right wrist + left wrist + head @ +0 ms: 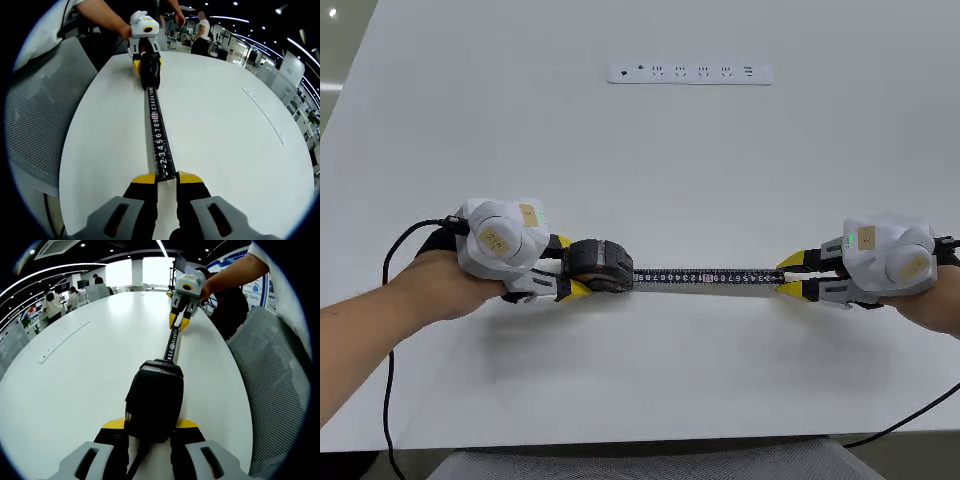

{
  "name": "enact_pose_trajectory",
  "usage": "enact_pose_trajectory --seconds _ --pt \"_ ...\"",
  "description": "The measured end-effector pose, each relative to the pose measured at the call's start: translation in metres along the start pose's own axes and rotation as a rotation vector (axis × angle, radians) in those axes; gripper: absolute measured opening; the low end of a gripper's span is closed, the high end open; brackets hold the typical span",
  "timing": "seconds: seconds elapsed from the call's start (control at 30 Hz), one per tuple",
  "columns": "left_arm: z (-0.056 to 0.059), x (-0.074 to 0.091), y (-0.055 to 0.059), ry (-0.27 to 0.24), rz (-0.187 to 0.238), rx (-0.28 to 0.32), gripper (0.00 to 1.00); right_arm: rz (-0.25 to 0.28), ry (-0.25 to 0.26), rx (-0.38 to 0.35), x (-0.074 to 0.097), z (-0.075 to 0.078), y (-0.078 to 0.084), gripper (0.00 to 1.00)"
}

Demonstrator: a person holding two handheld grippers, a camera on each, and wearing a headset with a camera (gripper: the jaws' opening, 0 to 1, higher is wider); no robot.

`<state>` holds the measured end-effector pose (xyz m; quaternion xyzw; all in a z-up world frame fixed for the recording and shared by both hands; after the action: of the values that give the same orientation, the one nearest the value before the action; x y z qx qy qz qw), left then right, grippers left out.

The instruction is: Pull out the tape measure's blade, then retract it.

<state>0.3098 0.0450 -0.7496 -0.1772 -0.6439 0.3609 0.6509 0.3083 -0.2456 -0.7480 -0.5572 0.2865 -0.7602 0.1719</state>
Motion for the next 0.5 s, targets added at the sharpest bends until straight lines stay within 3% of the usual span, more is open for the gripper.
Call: enact_pose_trajectory --seconds 0.5 --pt "0.0 0.001 -0.001 0.0 0.0 0.0 0.29 -0.025 0.0 -0.002 0.007 0.003 0.011 0.08"
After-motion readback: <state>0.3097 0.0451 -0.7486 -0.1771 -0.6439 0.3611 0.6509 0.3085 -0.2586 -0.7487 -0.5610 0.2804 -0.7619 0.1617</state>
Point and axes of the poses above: the centre of the closed fingertips' face, and the gripper's own axes: x roughly backward along the fingers, z roughly to its right, y roughly out of its underside, the point moved 4 cm from there along x, roughly backward along the fingers, and after that the axes turned 8 degrees about y, right-handed, at the moved point
